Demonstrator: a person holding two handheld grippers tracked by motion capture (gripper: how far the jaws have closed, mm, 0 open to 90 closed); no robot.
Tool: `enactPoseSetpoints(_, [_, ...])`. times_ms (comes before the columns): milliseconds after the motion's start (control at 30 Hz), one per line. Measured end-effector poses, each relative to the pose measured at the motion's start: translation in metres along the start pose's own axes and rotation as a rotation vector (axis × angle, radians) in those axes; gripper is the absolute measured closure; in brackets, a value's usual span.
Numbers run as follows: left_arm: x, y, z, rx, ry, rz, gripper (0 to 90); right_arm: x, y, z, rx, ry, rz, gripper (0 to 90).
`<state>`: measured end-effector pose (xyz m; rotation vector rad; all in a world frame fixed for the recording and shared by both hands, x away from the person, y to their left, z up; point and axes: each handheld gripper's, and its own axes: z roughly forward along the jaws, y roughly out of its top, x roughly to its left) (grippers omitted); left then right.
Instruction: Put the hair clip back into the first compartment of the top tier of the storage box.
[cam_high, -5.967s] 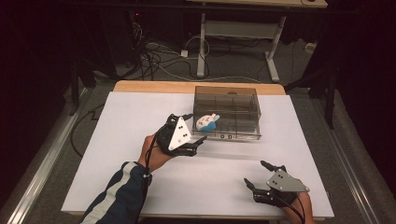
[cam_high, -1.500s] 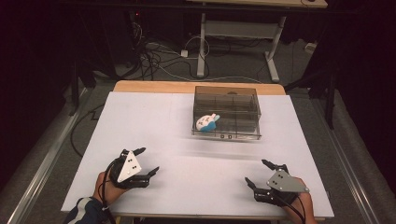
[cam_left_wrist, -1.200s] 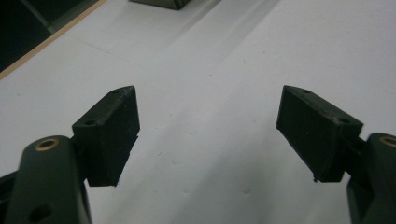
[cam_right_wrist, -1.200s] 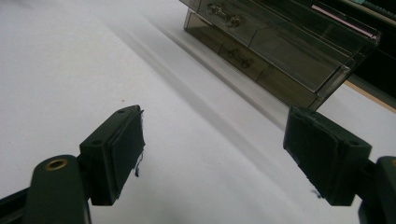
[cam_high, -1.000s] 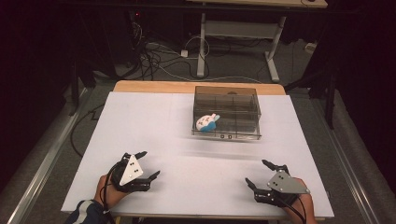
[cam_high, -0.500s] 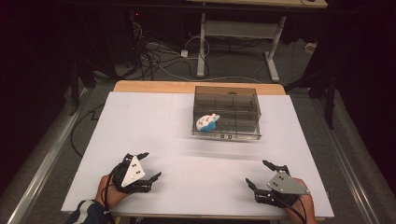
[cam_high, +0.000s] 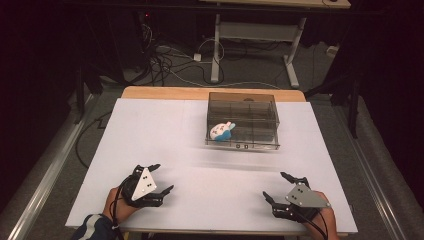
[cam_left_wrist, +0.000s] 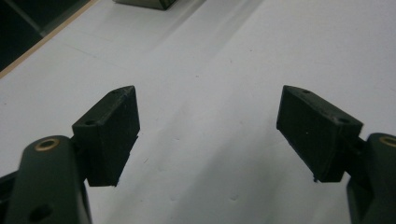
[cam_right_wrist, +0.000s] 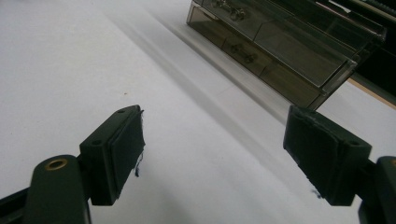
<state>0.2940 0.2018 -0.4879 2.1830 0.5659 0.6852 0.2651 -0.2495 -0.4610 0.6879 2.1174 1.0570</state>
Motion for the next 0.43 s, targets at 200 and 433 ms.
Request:
enactPoseSetpoints(200, [-0.0001, 0.0003, 0.001, 0.008, 0.006, 0.002, 21.0, 0.0011, 0.0013, -0.0004, -0.01, -0.006, -0.005, 20.9])
enactPoseSetpoints(433, [0.0014, 0.0014, 0.0014, 0.01, 0.013, -0.002, 21.0, 0.0002, 0.0004, -0.0005, -0.008, -0.003, -0.002, 20.9])
